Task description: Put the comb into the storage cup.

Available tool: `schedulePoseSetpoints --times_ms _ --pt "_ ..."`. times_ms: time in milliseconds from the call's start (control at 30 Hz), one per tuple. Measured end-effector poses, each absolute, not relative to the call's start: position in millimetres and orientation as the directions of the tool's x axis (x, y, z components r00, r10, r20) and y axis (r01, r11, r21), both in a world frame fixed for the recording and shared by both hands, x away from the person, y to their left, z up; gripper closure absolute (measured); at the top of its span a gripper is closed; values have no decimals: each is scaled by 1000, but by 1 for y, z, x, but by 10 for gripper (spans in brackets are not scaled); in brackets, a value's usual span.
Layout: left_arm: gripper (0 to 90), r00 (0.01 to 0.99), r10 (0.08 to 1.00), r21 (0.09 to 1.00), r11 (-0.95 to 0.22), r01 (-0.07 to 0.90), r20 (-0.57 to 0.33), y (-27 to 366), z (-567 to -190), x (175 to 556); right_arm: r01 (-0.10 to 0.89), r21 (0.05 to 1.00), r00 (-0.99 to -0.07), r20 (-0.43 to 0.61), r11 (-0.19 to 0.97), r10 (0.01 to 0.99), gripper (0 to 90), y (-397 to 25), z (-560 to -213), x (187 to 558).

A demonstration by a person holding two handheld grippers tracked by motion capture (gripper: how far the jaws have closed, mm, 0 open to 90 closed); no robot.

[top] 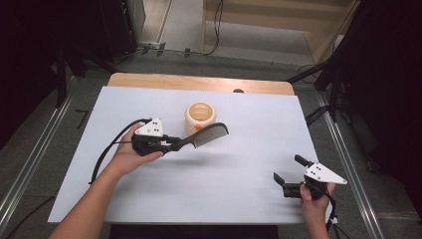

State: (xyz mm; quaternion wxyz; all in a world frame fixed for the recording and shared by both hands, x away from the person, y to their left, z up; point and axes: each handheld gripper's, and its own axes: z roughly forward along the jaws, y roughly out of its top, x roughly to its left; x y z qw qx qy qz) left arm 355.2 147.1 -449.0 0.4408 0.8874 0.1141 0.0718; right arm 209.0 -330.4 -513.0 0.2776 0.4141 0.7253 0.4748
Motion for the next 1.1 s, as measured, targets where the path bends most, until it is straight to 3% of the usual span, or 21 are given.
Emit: schedulePoseSetpoints --times_ms 400,533,1100 --pt "726 923 384 855 -485 185 17 153 -452 345 328 925 -525 10 192 851 0 -315 -497 212" --pt "727 904 427 871 -449 199 13 154 -451 341 340 931 -528 72 133 846 35 -308 -488 216" --pt "726 873 488 915 -352 197 0 153 -452 317 330 935 -643 120 132 757 0 -249 -453 237"
